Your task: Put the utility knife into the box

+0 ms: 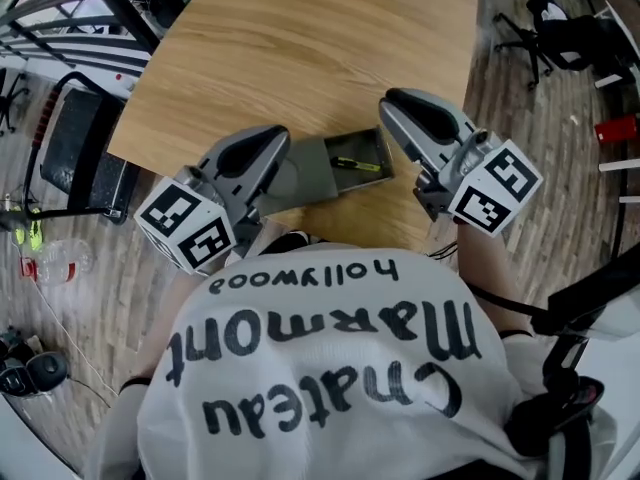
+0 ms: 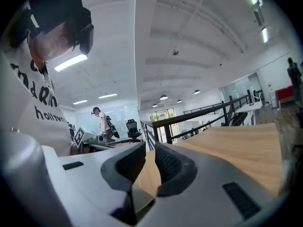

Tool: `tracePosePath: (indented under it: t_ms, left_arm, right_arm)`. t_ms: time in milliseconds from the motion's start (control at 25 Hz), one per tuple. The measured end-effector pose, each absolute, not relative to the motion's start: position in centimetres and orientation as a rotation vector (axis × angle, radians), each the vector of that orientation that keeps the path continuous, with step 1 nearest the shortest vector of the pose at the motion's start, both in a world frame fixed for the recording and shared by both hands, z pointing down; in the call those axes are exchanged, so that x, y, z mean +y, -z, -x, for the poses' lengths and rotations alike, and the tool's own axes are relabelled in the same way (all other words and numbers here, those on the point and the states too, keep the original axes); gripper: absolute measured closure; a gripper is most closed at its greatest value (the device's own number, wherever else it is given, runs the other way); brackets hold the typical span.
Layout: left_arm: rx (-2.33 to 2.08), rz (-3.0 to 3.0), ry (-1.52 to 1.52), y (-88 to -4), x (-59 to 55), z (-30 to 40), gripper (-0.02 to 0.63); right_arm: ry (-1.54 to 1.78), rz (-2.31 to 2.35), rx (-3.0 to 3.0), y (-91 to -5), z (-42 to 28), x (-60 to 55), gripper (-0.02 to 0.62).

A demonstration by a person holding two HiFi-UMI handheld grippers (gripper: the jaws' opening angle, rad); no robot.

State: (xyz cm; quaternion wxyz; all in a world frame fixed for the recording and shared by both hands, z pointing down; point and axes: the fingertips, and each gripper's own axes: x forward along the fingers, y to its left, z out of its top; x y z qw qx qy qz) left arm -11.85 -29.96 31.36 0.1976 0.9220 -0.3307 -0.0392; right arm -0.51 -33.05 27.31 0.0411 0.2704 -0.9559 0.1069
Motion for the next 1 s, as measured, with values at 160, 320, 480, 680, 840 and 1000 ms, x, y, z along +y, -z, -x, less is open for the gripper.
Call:
tracePosePath:
  t_ms: [160, 320, 480, 680, 840, 1000]
  left_arm:
    - [-0.880, -2.696, 0.242, -28.8, -30.0, 12.6, 0.597]
    - [-0.906, -2.717, 0.280, -27.7, -30.6, 13.4, 0.597]
    - [-0.927, -2.694, 0.223, -28.6, -30.7, 13.1, 0.597]
    - [-0.943, -2.659, 0.196, -29.5, -30.2, 13.0, 0.597]
    - [-0.970, -2.645, 0.188, -29.7, -29.8, 13.6, 0.597]
    - [-0.999, -2.644, 0.183, -29.5, -29.7, 13.8, 0.597]
  right_arm:
    - [-0.310, -0.886, -2.931, -26.4, 0.1, -32.8, 0.532]
    - [-0.350, -0.892, -2.883, -27.8, 0.1, -32.4, 0.545]
    - [-0.406, -0.954, -2.883, -27.6, -0.8, -33.1, 0.568]
    - [-0.474, -1.016, -2.946, -26.8, -1.5, -34.2, 0.584]
    - [-0.445, -0.990, -2.969, -26.7, -1.0, -33.8, 0.586]
    - [-0.431, -0.982, -2.986, -26.5, -1.0, -33.9, 0.586]
